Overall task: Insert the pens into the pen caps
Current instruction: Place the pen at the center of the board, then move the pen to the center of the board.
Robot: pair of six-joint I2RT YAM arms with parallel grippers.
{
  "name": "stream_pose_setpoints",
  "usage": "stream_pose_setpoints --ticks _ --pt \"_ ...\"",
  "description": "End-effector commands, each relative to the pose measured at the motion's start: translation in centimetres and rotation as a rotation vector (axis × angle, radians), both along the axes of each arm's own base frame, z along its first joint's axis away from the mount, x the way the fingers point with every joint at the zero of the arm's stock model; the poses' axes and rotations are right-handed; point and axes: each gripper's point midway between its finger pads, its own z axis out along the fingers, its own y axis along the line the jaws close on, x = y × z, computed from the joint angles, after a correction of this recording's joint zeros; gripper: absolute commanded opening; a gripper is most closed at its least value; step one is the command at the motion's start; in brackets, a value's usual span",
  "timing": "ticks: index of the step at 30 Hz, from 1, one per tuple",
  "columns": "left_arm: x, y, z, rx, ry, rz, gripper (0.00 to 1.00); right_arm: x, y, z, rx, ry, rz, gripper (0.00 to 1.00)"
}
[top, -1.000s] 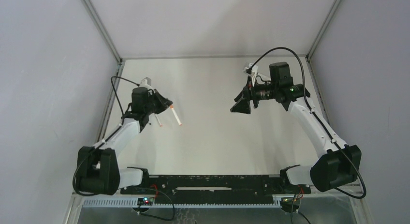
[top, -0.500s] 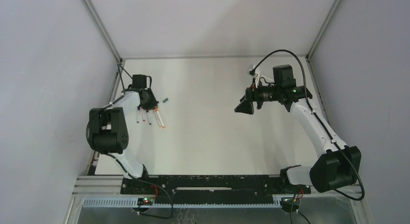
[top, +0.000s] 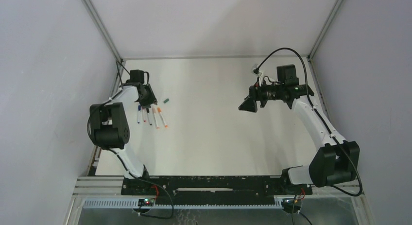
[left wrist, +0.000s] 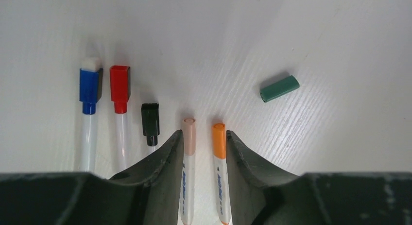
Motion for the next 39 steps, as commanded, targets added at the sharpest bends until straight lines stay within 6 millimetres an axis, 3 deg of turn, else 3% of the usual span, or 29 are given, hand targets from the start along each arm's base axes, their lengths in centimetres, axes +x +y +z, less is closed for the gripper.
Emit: stream_pose_setpoints --ticks 1,10,15,19,23,25,26,27,30,32,39 --pt "1.6 0.2 6.0 0.008 -0.175 -0.055 0.41 2.3 -1.2 0.4 -0.04 -0.076 -0.014 0.8" --pt "2.0 -2.3 15.2 0.005 -0.616 -0.256 0.47 7.6 -3.7 -1.1 -0.162 -0.074 -0.086 0.8" --pt "1.7 -2.1 19.0 0.046 -0.772 -0.249 0.48 13.6 -6.9 -4.3 -0.334 0.033 -0.335 0.77" --pt "1.5 -1.9 21.3 0.057 -0.827 -0.236 0.48 17.0 -9.5 -7.0 -0.463 0.123 -0.473 0.72" --pt "1.2 -2.2 21.7 0.028 -0.837 -0.22 0.5 20.2 -11.8 -8.7 -0.523 0.13 -0.562 0.64" --pt "0.9 -2.4 21.6 0.009 -0.844 -0.216 0.5 21.8 -13.0 -10.2 -0.53 0.158 -0.605 0.48" --pt "0.8 -2.4 21.7 0.001 -0.855 -0.208 0.5 22.7 -13.5 -10.0 -0.518 0.159 -0.635 0.42" --pt "0.5 -2.5 21.7 -0.009 -0.862 -0.195 0.51 23.4 -14.0 -10.8 -0.511 0.181 -0.656 0.41" --pt "-0.4 -2.6 21.5 -0.044 -0.892 -0.154 0.52 25.4 -14.6 -11.6 -0.485 0.172 -0.702 0.44" --pt "-0.9 -2.8 21.6 -0.071 -0.906 -0.137 0.52 26.5 -15.9 -12.5 -0.47 0.18 -0.74 0.49" --pt "-2.1 -3.7 21.8 -0.146 -0.919 -0.127 0.53 30.0 -16.9 -14.0 -0.429 0.162 -0.803 0.64"
